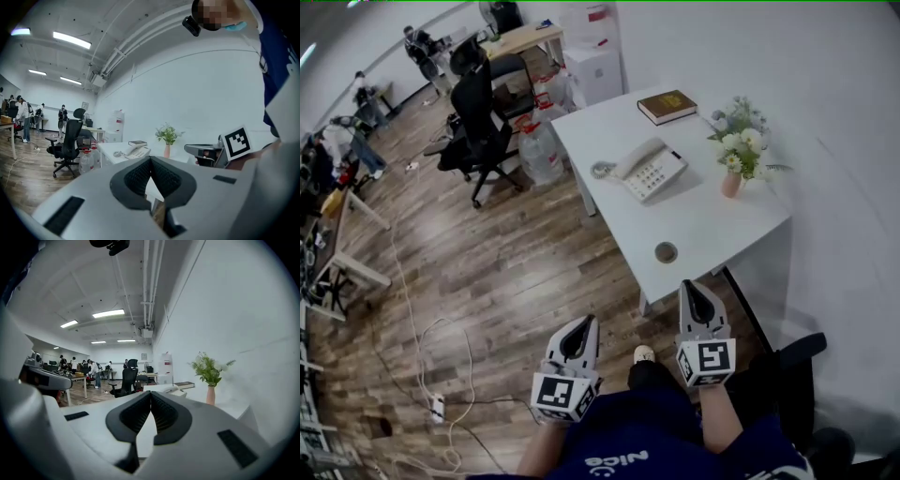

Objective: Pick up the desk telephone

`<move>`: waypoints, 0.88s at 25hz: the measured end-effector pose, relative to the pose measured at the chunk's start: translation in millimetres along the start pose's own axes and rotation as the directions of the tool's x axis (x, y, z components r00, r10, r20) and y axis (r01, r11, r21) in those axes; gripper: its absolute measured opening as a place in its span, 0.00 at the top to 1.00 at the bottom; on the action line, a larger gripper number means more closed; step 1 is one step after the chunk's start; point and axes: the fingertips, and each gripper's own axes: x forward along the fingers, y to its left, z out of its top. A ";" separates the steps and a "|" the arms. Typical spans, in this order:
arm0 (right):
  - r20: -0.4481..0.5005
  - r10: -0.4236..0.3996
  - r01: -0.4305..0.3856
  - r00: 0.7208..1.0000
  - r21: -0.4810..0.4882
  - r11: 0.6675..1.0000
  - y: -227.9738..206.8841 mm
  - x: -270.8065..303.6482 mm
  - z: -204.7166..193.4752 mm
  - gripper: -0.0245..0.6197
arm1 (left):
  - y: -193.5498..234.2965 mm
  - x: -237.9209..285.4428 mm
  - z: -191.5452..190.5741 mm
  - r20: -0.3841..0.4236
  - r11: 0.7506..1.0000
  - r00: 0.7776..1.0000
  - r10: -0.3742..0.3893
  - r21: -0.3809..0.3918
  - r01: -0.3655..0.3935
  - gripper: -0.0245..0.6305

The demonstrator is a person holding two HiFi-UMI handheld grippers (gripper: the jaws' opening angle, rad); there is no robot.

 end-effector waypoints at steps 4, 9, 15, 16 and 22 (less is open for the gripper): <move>-0.003 0.046 -0.046 0.999 -0.063 0.997 -27.7 24.5 8.8 0.93 | -6.2 44.5 4.0 -0.001 1.000 1.000 0.003 -0.006 -0.003 0.94; -0.018 0.062 -0.063 0.998 -0.064 0.996 -51.6 44.1 6.3 0.93 | -15.6 81.9 6.7 -0.006 1.000 1.000 -0.011 -0.011 0.011 0.94; -0.058 0.102 -0.105 0.993 -0.052 0.993 -47.2 50.8 -5.2 0.93 | -19.5 114.2 5.7 -0.032 0.999 0.999 -0.044 -0.013 0.044 0.94; -0.060 0.101 -0.104 0.993 -0.053 0.993 -46.4 53.0 -7.1 0.93 | -17.7 119.6 7.0 -0.035 0.999 0.998 -0.051 -0.012 0.051 0.94; -0.056 0.065 -0.066 0.996 -0.022 0.998 -51.8 69.6 -13.5 0.93 | -4.3 160.1 10.0 -0.026 0.995 0.994 -0.104 -0.007 0.103 0.94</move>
